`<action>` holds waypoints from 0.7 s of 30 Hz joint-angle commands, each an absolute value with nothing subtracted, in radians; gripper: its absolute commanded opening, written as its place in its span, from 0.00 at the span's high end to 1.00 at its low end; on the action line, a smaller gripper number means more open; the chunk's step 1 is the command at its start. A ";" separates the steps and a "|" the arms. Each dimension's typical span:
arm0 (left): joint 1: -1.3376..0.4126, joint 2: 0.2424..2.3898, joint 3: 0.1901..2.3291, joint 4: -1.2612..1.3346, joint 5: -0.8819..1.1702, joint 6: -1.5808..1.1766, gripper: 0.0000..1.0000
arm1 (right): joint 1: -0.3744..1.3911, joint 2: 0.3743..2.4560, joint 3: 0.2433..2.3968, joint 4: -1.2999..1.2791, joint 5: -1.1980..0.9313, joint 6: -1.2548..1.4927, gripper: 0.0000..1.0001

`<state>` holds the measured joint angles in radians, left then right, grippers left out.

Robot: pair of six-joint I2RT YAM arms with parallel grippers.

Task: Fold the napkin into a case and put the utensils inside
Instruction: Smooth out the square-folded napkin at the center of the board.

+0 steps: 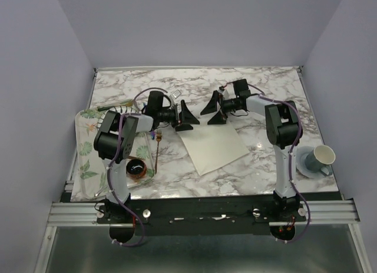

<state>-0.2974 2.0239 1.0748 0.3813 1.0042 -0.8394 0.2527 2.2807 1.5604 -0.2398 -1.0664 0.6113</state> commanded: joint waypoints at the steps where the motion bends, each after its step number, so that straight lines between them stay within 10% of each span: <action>1: -0.351 1.922 1.060 0.382 1.025 -0.798 0.01 | 0.258 2.178 1.551 -0.160 -1.126 0.661 0.00; 21: -0.351 2.049 0.954 0.319 0.864 -0.755 0.01 | 0.193 2.349 1.542 -0.155 -1.083 0.649 0.00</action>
<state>-0.3527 2.0335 1.0218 0.3939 0.9424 -0.7929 0.2310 2.3238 1.5528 -0.1471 -1.1217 0.6807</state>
